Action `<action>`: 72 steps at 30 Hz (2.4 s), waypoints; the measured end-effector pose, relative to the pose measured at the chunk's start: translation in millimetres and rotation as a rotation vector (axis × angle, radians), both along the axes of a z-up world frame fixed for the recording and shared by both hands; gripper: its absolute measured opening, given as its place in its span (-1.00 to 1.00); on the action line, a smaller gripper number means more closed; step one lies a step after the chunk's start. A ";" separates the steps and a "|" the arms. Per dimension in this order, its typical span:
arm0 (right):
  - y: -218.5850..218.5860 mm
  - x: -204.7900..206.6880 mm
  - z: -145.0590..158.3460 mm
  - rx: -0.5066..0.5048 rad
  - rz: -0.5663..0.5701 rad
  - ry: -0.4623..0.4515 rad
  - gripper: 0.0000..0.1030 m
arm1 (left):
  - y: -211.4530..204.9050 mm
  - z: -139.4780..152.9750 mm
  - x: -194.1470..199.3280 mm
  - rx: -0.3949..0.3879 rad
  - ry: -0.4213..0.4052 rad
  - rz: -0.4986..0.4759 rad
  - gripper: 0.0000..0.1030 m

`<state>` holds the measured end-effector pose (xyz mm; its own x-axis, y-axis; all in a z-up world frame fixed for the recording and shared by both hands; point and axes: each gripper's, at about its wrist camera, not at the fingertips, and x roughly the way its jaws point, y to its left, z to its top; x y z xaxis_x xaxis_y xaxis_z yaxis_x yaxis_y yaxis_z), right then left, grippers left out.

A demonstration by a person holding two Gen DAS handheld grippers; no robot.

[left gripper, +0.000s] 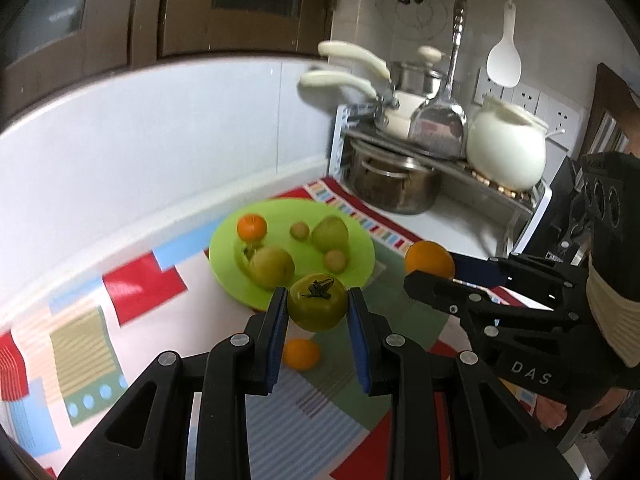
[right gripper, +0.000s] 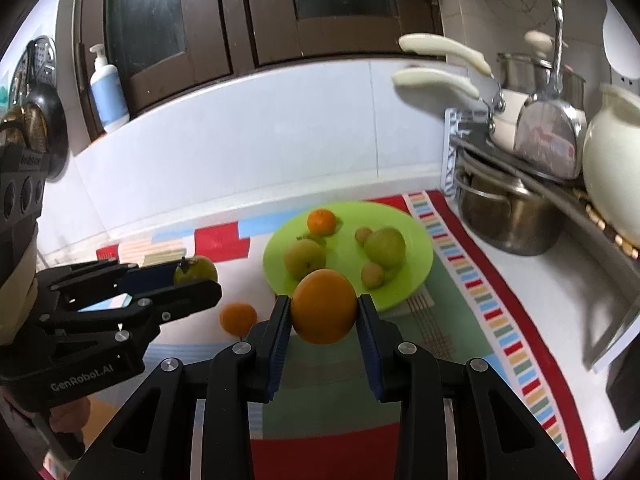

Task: Organize fruits
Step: 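Lift and carry both held fruits over the light-green plate, then set the fruits on the plate and open both tools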

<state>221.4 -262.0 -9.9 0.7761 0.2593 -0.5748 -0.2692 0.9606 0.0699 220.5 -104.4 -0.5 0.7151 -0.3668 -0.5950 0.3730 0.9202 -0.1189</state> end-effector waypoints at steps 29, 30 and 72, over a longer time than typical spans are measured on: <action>-0.6 76.0 20.0 0.045 -0.039 -0.071 -0.34 | -0.3 2.6 100.0 -0.011 -0.010 -0.017 -0.43; -0.8 79.1 18.4 0.045 -0.041 -0.067 -0.34 | -0.5 0.4 103.3 -0.012 -0.007 -0.018 -0.43; -5.9 100.0 -3.5 0.052 -0.141 -0.002 -0.09 | 6.7 -7.6 111.7 0.094 -0.039 0.015 0.19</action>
<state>321.4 -268.0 -13.4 0.8082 0.1773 -0.5616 -0.1322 0.9839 0.1203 332.3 -97.7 -8.1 0.7434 -0.2997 -0.5980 0.3616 0.9322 -0.0177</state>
